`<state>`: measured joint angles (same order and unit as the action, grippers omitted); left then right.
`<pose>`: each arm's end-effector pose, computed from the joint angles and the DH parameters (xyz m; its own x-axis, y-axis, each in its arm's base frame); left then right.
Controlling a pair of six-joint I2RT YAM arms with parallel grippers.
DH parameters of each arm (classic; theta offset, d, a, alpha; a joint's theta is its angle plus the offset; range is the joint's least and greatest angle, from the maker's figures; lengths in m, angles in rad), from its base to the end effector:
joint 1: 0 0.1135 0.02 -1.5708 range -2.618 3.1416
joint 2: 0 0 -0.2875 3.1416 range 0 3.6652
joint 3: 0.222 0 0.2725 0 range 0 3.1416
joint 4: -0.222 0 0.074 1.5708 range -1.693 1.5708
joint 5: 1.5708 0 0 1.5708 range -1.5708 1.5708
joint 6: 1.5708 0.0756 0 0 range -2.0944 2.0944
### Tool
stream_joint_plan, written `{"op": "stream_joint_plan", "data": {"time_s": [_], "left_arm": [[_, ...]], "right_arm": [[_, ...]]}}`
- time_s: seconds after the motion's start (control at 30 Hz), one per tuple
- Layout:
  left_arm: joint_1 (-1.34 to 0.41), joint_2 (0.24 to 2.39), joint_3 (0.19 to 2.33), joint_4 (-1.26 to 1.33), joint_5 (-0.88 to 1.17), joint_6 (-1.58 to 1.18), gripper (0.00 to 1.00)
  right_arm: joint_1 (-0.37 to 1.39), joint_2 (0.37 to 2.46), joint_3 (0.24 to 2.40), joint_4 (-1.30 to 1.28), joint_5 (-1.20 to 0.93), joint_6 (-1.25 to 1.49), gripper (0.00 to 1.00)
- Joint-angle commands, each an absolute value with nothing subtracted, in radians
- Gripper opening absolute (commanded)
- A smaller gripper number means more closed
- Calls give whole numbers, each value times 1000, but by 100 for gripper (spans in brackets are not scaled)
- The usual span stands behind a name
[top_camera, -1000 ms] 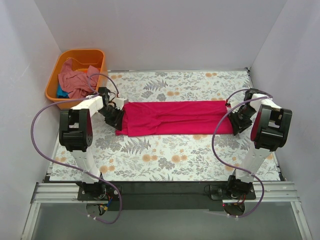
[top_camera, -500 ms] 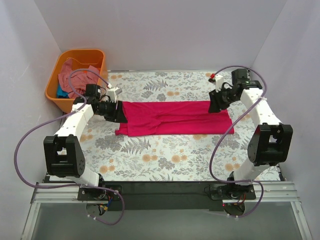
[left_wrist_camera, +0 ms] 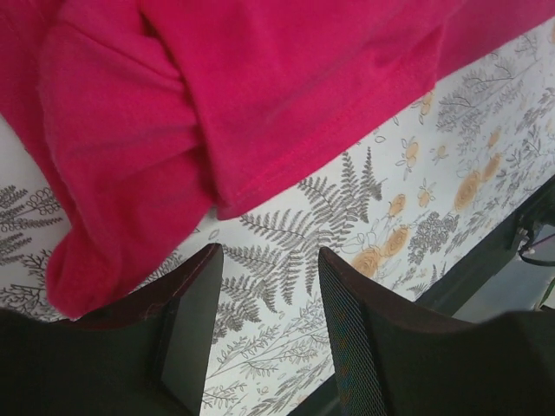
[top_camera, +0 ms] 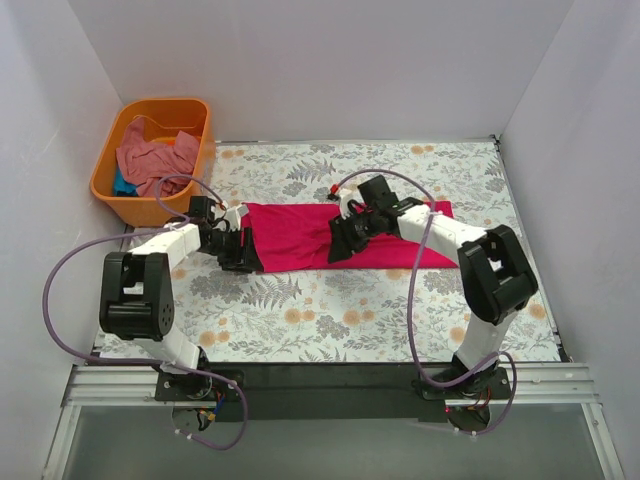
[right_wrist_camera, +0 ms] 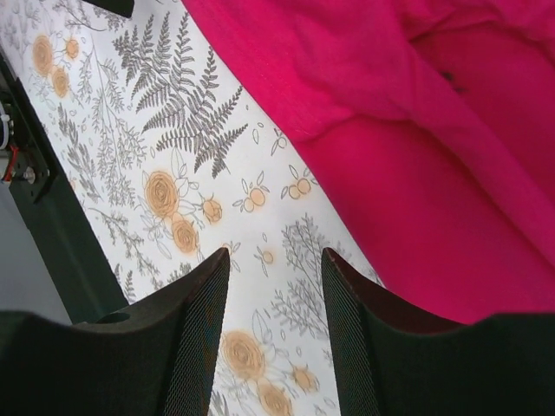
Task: Fold and stack the t-shirts
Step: Fold the tshirt
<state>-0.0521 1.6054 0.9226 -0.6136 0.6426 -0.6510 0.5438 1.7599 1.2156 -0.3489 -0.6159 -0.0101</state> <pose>0.3077 -0.0614 0.1502 -0.8882 -0.4394 0.1340 -0.4203 0.6596 -0.6231 0.3348 0.2534 0.2038 -0.6593 -0.4082 -0.6314 -0.7389 0.5070 0.4437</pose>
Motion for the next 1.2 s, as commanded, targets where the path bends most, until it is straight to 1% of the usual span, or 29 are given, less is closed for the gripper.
{"op": "stream_joint_plan", "data": {"time_s": [0.0, 0.2, 0.57, 0.77, 0.93, 1.03, 1.1, 1.13, 1.17], "left_arm": [[-54, 1644, 949, -538, 620, -687, 47], [-55, 1718, 1006, -522, 600, -699, 47], [-67, 1733, 991, -520, 577, -698, 44], [-78, 1732, 982, -526, 584, -696, 41], [-87, 1733, 977, -526, 598, -699, 36], [-92, 1733, 977, -529, 598, -696, 32], [-94, 1740, 980, -531, 601, -696, 30], [-94, 1743, 985, -532, 603, -696, 28], [-94, 1746, 988, -534, 603, -696, 24]], "right_arm": [[593, 1819, 1256, -221, -577, 98, 54], [626, 1943, 1319, -189, -568, 164, 56], [649, 2046, 1381, -161, -574, 218, 55], [660, 2071, 1378, -153, -578, 229, 54], [661, 2088, 1387, -150, -583, 241, 52], [661, 2092, 1390, -150, -584, 244, 49], [661, 2094, 1390, -152, -586, 244, 44], [661, 2094, 1391, -152, -586, 244, 40], [661, 2094, 1393, -152, -587, 245, 32]]}}
